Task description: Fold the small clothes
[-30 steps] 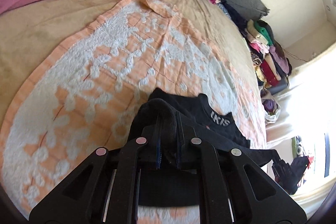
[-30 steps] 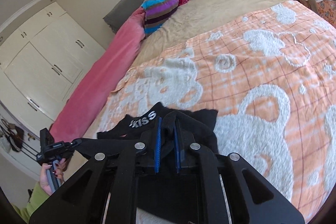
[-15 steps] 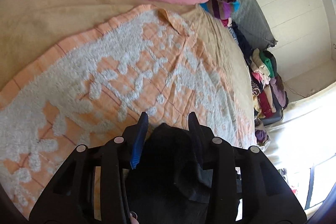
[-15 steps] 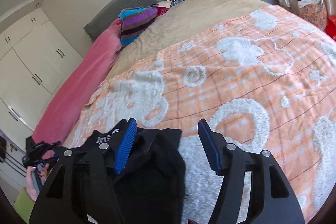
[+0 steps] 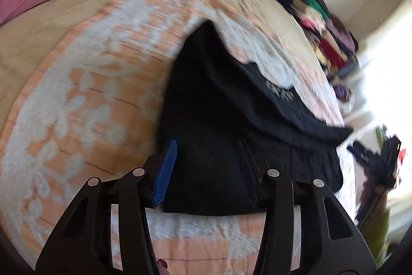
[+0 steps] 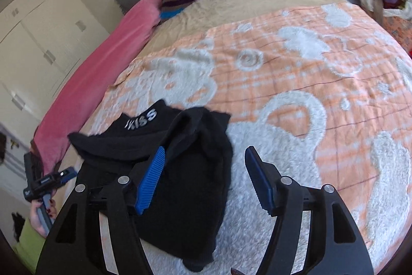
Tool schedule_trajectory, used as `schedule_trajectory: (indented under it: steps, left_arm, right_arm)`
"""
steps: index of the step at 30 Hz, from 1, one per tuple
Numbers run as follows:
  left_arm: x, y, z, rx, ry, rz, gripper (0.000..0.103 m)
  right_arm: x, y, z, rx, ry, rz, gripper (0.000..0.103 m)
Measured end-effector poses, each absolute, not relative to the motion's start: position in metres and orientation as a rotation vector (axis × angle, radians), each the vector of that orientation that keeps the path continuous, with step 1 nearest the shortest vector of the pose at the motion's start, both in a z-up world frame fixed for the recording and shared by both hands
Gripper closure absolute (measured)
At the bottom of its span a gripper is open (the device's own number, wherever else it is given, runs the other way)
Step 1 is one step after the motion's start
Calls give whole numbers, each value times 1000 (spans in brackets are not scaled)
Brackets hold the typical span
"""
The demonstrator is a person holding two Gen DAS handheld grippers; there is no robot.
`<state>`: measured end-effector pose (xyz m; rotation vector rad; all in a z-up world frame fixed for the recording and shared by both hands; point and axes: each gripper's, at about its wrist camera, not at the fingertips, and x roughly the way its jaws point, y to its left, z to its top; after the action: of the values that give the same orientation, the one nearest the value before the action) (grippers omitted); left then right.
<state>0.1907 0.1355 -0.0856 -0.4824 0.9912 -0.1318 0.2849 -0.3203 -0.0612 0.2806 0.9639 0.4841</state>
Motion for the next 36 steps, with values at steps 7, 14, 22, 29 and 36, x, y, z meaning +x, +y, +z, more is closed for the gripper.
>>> schedule_trajectory:
  steps: [7,14,22,29,36]
  left_arm:
    - [228,71,-90,-333,1041,-246,64]
    - [271,49,-91,-290,1058,-297,57]
    - [308,94,-70,-525,913,-196,56]
    - [290,129,-63,-554,871,-104,53]
    - [236,149,-72,-501,886,-26,44]
  right_arm:
    - [281,-273,-82,161,1088,625,40]
    - [288,-265,-74,216,984,662,40]
    - [294,-290,-52,319,770,553,26]
    - [299,-311,-47,353,723,465,23]
    - [301,-315,-60,312,808,391,21]
